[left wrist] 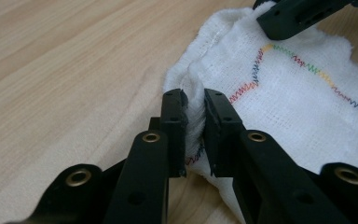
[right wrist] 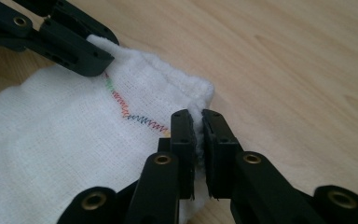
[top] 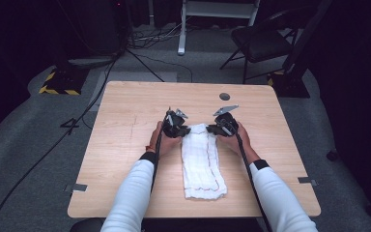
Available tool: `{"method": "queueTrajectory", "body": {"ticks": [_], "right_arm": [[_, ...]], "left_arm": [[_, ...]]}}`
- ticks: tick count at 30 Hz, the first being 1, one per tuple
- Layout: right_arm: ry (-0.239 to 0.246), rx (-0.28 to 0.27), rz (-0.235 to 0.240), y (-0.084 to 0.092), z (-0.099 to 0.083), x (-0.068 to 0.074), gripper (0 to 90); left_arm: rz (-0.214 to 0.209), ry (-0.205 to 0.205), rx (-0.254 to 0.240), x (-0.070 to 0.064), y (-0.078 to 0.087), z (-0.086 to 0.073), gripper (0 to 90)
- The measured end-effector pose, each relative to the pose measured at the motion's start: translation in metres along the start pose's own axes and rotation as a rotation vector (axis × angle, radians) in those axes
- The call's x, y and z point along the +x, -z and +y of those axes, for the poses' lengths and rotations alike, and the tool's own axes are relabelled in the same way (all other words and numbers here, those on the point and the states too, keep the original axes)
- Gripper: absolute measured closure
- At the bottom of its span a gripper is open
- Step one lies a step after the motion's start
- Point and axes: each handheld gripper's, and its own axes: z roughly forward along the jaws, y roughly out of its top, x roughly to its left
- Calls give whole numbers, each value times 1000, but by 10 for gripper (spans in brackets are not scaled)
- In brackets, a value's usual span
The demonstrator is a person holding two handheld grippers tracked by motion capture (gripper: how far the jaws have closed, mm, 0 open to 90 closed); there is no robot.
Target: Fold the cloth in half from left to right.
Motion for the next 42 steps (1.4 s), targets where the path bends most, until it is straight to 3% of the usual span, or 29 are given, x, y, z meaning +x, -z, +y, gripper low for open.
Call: {"method": "queueTrajectory", "body": {"ticks": [7, 22, 30, 42], "right_arm": [[16, -69, -35, 16, 5, -1, 838], [53, -156, -82, 49, 20, 0, 841], [58, -185, -70, 63, 18, 2, 841], [95, -208, 30, 84, -7, 20, 842]], "left_arm": [[29, -42, -32, -5, 9, 13, 826], [74, -123, -82, -15, 37, 42, 826], [43, -167, -114, -25, 50, 41, 829], [-52, -227, -164, -49, 73, 14, 829]]}}
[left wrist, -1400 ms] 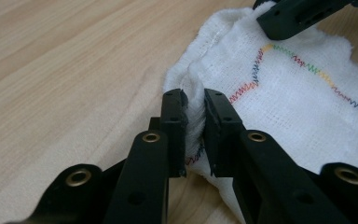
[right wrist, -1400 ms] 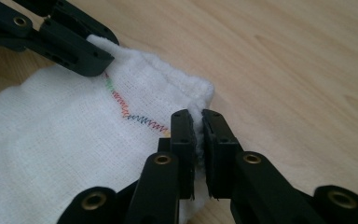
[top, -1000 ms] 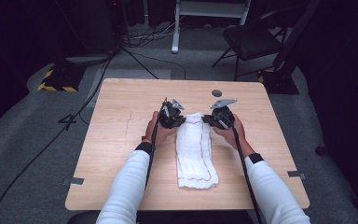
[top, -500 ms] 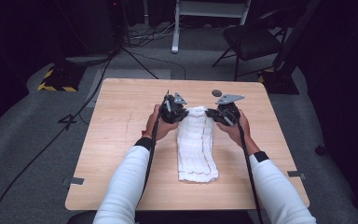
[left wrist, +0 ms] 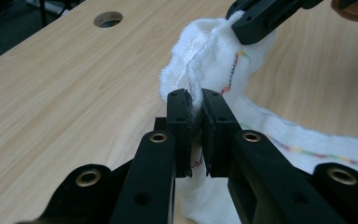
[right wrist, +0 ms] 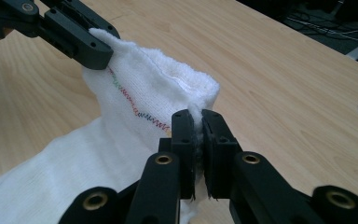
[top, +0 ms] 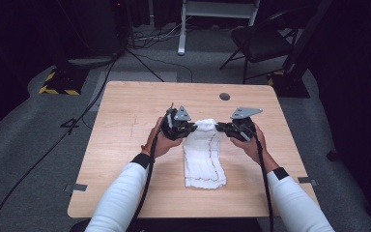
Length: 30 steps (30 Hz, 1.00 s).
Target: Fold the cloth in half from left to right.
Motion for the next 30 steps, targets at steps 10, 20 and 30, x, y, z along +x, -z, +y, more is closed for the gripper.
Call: {"method": "queueTrajectory", "body": {"ticks": [10, 20, 30], "right_arm": [[20, -16, 64, 16, -13, 17, 842], [56, -10, 132, 28, -28, 37, 841], [84, 10, 195, 39, -42, 53, 841]], "left_arm": [[-51, -18, -10, -19, 12, -12, 829], [-98, -51, -3, -39, 22, -25, 828], [-150, -69, 11, -58, 29, -39, 823]]}}
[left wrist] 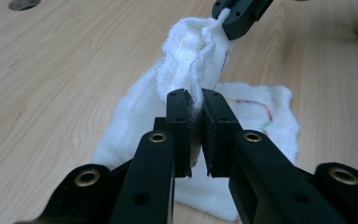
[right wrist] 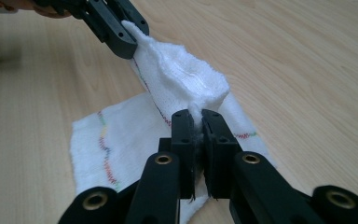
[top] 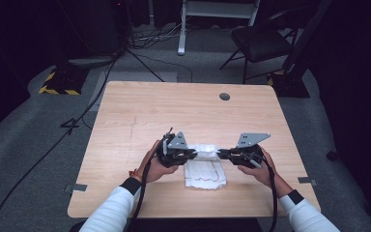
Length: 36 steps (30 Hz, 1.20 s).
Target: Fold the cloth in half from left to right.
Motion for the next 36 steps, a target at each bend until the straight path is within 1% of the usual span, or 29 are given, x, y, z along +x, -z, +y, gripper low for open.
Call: {"method": "queueTrajectory", "body": {"ticks": [3, 9, 11, 13, 17, 18, 19, 21, 22, 24, 25, 26, 28, 32, 33, 34, 35, 36], "right_arm": [[12, 9, 17, 1, -3, 7, 841], [29, 27, 49, 2, -9, 19, 839], [44, 39, 51, 3, -13, 24, 836], [54, 55, 44, 3, -16, 30, 836], [59, 97, 54, -1, -24, 40, 831], [62, 104, 57, -2, -27, 42, 827], [53, 122, 58, -4, -30, 44, 821], [67, 158, 53, -6, -35, 48, 817], [69, 168, 52, -7, -38, 49, 815], [56, 185, 51, -9, -43, 50, 811], [68, 198, 42, -10, -45, 51, 808], [74, 206, 37, -11, -47, 52, 804], [78, 209, 24, -13, -49, 54, 801], [83, 200, 10, -15, -51, 55, 807], [95, 203, 3, -15, -51, 56, 808], [102, 201, -1, -16, -51, 57, 808], [108, 203, -9, -16, -50, 58, 810], [118, 204, -8, -17, -50, 58, 812]], "left_arm": [[-17, 5, -4, -6, 2, -5, 823], [-41, -8, 14, -21, 6, -14, 819], [-52, -17, 27, -27, 6, -18, 817], [-56, -25, 41, -31, 6, -21, 818], [-68, -44, 86, -40, 1, -28, 818], [-63, -55, 113, -43, -1, -31, 815], [-61, -53, 133, -46, -3, -33, 812], [-76, -65, 164, -52, -8, -38, 809], [-75, -77, 182, -55, -11, -40, 807], [-73, -76, 205, -56, -16, -43, 803], [-71, -66, 203, -56, -17, -44, 809], [-74, -45, 200, -56, -20, -46, 811], [-72, -48, 200, -56, -21, -46, 818], [-83, -20, 167, -52, -21, -52, 832], [-79, -40, 164, -52, -21, -52, 834], [-71, -70, 169, -53, -21, -52, 836], [-65, -88, 178, -53, -22, -51, 840], [-58, -93, 180, -52, -22, -50, 841]]}}
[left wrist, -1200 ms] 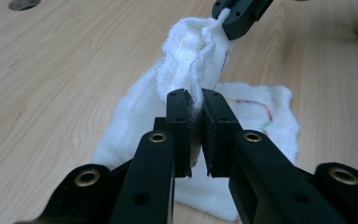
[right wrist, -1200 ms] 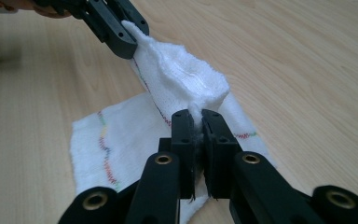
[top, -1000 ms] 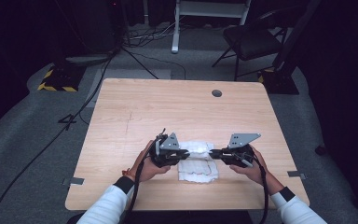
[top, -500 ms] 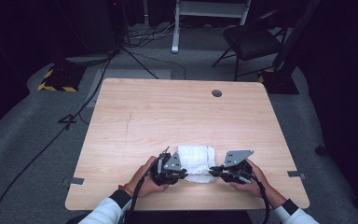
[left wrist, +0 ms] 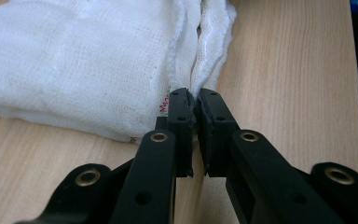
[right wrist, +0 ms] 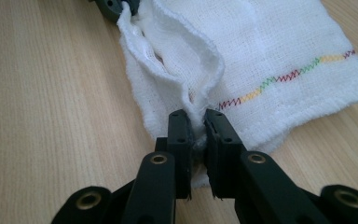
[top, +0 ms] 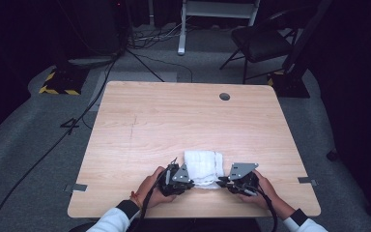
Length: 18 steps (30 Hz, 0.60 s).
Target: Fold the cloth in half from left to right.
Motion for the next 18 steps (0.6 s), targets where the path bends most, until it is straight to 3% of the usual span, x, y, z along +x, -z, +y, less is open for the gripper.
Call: {"method": "queueTrajectory", "body": {"ticks": [2, 4, 7, 11, 13, 16, 18], "right_arm": [[-3, -8, 3, -1, 0, -3, 815], [-14, -11, 1, -4, 2, -9, 816], [-22, -13, -7, -9, 6, -19, 816], [-33, -11, -43, -17, 13, -34, 816], [-34, -9, -54, -19, 14, -40, 814], [-54, -5, -31, -22, 17, -51, 808], [-62, 0, -33, -22, 18, -53, 750]], "left_arm": [[23, 5, 0, 5, -1, 1, 843], [19, 20, -4, 14, -2, 1, 842], [19, 73, -20, 31, -3, 0, 840], [33, 81, -29, 47, -7, 3, 837], [10, 86, -27, 54, -8, 4, 837], [33, 96, -24, 58, -9, 6, 834], [20, 122, -24, 56, -9, 7, 764]]}}
